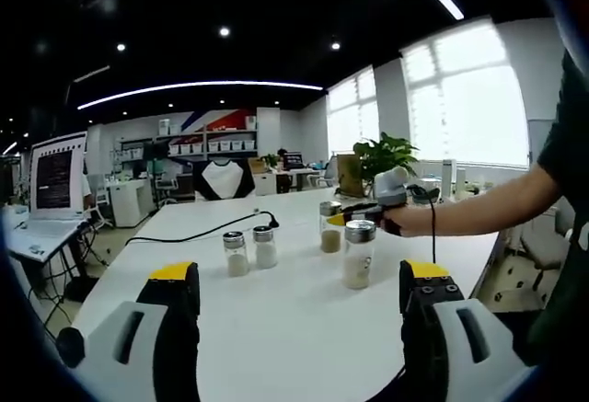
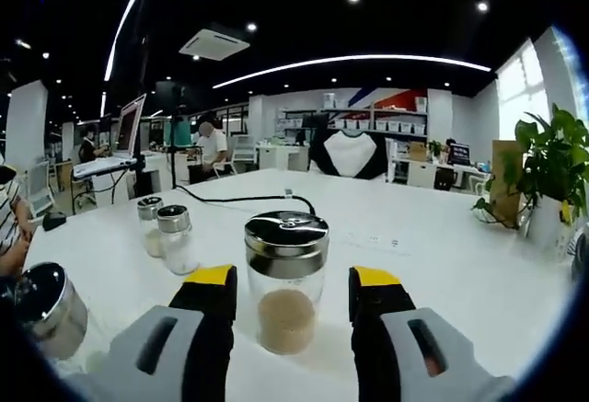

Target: Rotate the seasoning bottle until the label or dispensing opening points toward the visible target arrow and the bottle remains upright within the marked orientation range

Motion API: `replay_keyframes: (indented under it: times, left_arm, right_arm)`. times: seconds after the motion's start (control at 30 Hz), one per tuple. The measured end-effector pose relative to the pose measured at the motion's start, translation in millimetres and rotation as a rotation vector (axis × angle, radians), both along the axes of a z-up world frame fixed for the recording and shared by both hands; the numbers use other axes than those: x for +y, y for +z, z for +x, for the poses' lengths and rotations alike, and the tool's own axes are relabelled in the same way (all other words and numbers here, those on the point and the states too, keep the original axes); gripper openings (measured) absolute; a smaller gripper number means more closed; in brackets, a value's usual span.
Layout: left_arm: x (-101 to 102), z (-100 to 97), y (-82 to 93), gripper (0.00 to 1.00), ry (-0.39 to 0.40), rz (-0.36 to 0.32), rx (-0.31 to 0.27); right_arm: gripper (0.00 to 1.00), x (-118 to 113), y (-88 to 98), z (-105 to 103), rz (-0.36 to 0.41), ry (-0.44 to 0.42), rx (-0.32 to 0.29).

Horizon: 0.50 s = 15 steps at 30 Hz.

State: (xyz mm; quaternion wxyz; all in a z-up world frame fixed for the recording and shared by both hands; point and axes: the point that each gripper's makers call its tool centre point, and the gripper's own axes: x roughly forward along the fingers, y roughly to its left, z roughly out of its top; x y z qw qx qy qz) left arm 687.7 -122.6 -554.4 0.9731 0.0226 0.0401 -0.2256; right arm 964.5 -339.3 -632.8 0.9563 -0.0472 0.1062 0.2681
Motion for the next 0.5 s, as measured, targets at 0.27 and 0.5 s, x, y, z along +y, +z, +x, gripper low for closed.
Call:
replay_keyframes:
  times: [0.27,0.5]
  left_arm:
    - [3,0.1,-3.6,0.94,-0.001,0.012,0.013]
    - [2,0.2,-4.0,0.94,-0.002,0.012,0.017]
  right_arm:
    - [0.47,10,-10.2,8,0.017,0.004,0.052]
    - [0.41,11,-11.1,15,0.064,-0.013,0.075]
